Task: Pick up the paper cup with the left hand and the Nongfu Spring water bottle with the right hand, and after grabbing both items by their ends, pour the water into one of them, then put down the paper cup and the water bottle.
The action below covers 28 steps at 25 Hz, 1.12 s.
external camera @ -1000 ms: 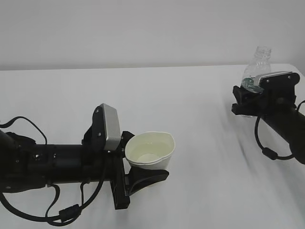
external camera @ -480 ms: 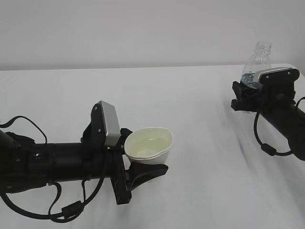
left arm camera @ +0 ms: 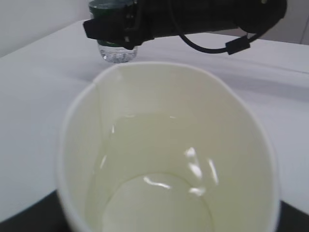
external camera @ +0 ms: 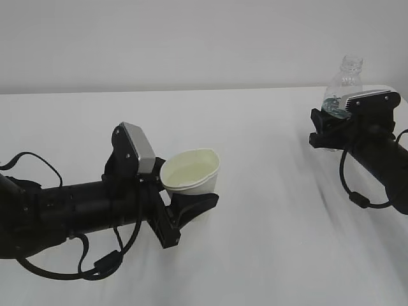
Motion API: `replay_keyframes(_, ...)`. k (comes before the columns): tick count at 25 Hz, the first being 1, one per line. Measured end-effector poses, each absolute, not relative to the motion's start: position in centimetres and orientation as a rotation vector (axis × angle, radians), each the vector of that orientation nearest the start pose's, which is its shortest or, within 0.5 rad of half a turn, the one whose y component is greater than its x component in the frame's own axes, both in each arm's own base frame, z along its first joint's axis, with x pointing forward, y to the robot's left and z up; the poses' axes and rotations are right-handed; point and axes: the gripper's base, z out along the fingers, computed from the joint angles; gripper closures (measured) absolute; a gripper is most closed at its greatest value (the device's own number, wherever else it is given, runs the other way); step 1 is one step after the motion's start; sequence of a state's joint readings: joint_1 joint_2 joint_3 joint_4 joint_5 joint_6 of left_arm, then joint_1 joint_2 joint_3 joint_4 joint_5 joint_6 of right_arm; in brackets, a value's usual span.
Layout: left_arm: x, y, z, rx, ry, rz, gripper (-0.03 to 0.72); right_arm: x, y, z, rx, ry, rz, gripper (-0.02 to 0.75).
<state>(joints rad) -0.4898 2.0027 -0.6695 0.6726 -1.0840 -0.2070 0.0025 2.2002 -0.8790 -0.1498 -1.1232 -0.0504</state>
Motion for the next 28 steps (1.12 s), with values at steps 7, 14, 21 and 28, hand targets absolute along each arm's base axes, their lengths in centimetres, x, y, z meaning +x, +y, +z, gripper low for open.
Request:
replay_keyframes(7,27.3,-19.4,11.4,0.853,1.628,-0.733,0.241,39.1,1.3,8.9,-0.200,1.673,0.029,0.269)
replay_keyframes(14,27.9,-19.0,11.5,0.782,1.635,-0.666,0.241,39.1,1.3,8.9,-0.200,1.673,0.029,0.269)
replay_keyframes(21,28.5,-18.5,11.6,0.714,1.644,-0.604,0.241,39.1,1.4,8.9,-0.206,1.673,0.031,0.269)
replay_keyframes(28,29.1,-18.0,11.7,0.647,1.652,-0.531,0.241,39.0,1.4,8.9,-0.210,1.672,0.033,0.269)
